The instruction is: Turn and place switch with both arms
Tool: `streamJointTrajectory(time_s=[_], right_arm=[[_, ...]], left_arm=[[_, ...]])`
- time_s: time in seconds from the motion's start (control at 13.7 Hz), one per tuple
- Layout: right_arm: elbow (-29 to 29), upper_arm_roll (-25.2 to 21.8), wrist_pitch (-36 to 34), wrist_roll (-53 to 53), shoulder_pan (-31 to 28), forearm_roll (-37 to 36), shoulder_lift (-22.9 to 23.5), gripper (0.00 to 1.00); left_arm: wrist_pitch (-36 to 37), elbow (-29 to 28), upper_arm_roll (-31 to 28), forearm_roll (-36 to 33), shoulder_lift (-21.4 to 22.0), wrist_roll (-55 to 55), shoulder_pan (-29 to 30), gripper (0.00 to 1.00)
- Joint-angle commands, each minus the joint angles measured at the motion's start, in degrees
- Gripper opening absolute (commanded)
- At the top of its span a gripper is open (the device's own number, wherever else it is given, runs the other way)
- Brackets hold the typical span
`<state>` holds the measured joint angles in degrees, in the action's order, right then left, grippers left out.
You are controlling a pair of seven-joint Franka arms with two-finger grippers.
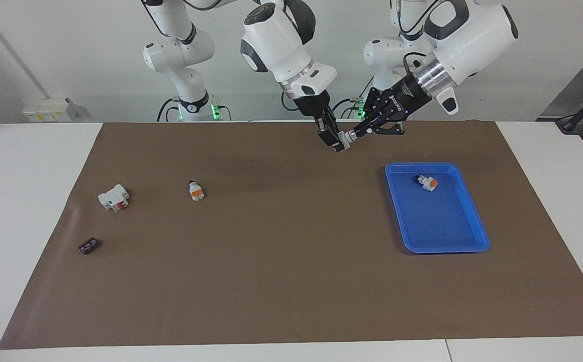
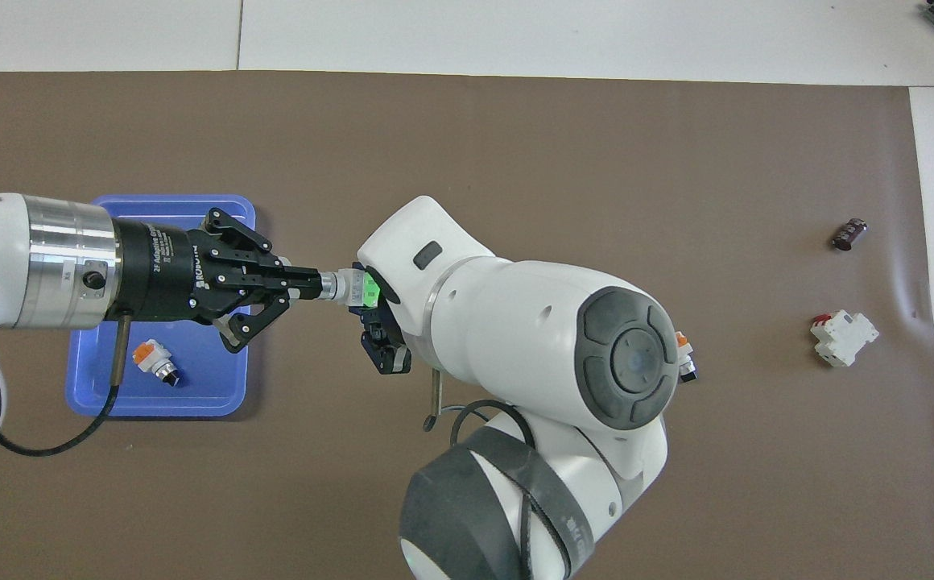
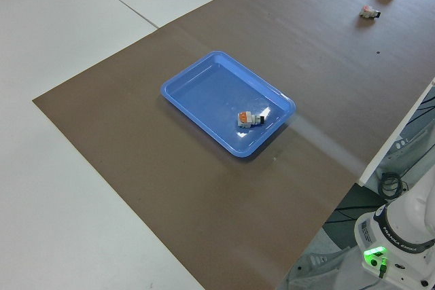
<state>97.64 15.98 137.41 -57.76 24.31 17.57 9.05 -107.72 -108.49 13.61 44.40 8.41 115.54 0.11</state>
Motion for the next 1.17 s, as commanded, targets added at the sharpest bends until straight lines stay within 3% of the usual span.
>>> streamJointTrajectory(time_s=[0.0,0.07,0.29,0.59,1.1], right_arm=[[-0.1,0.5,0.0,2.9,-0.3,-1.0,-1.6,0.91],[-0.1,0.5,0.0,2.9,-0.3,-1.0,-1.7,1.00],[0.0,0.5,0.0,3.1,-0.4,-1.0,-1.7,1.00],[0.6,0.2,-1.1,3.0,-1.4,-1.0,-2.0,1.00],[0.8,0.1,-4.5,2.8,-13.9,-1.0,-1.9,1.00]], left_arm=[[-2.9,-2.8,-0.6,-2.7,0.6,-0.3,0.0,0.00],[-2.9,-2.8,-0.6,-2.7,0.6,-0.3,0.0,0.00],[-3.0,-2.8,-0.6,-3.4,0.6,-0.6,-0.1,0.00],[-3.9,-2.7,-0.4,-9.7,0.5,-2.2,-1.0,0.00],[-3.6,-3.7,-0.5,-22.1,0.7,-24.1,0.0,0.00]])
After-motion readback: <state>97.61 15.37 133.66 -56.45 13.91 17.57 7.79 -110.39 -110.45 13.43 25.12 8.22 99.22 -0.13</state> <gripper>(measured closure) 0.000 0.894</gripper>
